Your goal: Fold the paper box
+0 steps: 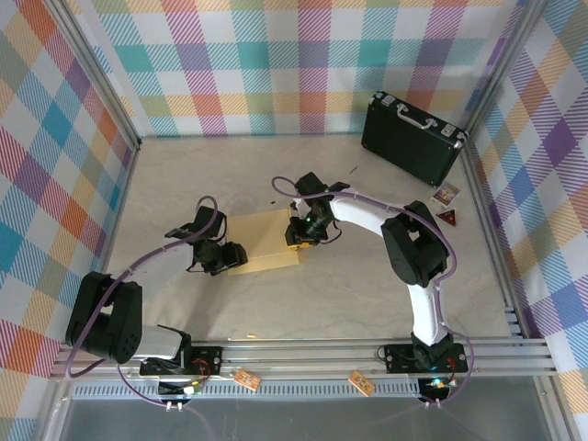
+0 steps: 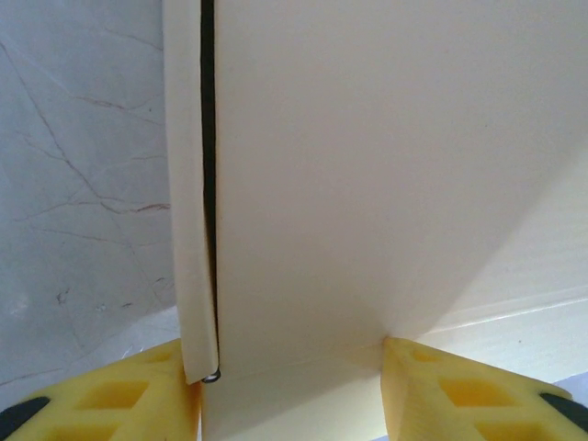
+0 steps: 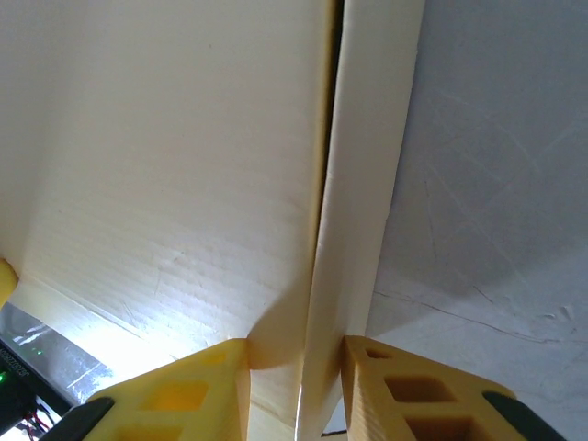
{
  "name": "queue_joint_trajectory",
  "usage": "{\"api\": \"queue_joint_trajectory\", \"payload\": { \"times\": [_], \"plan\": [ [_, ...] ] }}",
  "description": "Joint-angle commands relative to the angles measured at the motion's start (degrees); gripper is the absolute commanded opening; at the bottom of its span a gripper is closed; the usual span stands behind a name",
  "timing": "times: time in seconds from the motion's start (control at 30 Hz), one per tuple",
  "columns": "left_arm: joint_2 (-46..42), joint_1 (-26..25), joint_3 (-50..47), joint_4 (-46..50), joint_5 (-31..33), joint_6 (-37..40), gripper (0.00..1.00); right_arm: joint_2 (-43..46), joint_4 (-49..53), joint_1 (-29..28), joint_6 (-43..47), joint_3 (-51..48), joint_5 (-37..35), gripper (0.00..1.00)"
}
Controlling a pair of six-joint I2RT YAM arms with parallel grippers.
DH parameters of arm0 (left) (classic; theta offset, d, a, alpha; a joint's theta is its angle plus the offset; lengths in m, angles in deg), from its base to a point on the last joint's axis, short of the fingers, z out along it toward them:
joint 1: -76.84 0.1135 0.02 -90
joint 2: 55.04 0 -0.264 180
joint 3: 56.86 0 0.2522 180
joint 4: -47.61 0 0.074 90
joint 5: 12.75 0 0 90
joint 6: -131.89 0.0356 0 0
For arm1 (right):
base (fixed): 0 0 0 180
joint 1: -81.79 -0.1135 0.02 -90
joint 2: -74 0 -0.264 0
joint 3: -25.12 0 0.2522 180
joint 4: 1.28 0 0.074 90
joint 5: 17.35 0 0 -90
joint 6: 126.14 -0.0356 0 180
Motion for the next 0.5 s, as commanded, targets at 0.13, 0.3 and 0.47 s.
{"api": "queue_joint_trajectory", "payload": {
  "times": [0.13,0.3,0.47],
  "plan": [
    [2.8,-0.6,0.1,-3.8,-2.0,0.0,0.49,-1.7,2.6,-0.9,1.1,-0.3,-0.4,0.31],
    [3.2,-0.6,0.2,-2.6,-0.8,1.0,0.49,0.6,5.0,-0.6,2.7,0.6,-5.0,0.42],
    [2.8,-0.5,0.7,-2.2,-0.7,1.1,0.49,4.8,8.8,-0.1,4.0,0.9,-11.0,0.53]
  ]
}}
